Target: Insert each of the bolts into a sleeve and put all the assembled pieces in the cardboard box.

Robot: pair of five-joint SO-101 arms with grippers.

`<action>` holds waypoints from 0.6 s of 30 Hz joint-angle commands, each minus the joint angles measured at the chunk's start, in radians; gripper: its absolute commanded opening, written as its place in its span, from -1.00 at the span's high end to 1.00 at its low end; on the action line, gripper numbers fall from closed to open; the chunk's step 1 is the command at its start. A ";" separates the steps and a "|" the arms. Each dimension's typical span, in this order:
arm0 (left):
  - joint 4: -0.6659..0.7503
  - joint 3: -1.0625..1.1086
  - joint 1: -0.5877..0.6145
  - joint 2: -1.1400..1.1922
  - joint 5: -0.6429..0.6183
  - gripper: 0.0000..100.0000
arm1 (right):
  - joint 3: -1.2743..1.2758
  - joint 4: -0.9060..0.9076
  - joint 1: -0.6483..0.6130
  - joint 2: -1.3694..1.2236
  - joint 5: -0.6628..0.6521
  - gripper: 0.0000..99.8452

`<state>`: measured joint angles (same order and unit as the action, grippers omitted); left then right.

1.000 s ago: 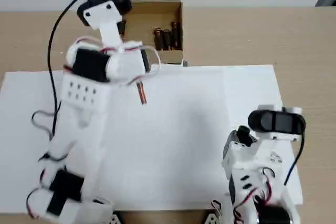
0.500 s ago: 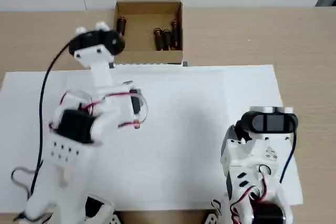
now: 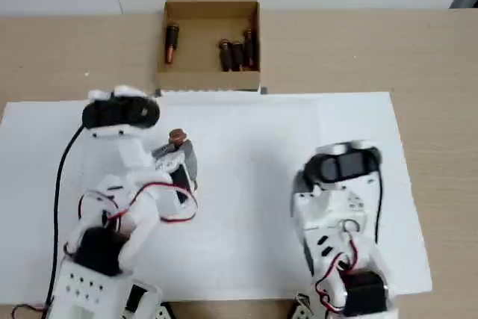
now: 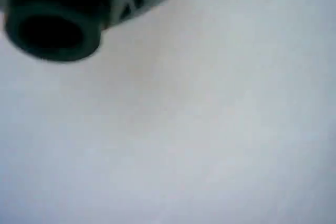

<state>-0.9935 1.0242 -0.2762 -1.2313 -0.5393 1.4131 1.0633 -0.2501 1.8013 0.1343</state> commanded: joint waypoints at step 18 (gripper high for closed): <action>0.282 0.412 0.000 -0.583 -0.034 0.99 | 0.270 -0.441 -0.381 0.007 -0.166 0.99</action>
<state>-0.7511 1.4415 -0.2762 -1.7944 -0.5439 1.6678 0.6828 -0.5938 1.8013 0.0130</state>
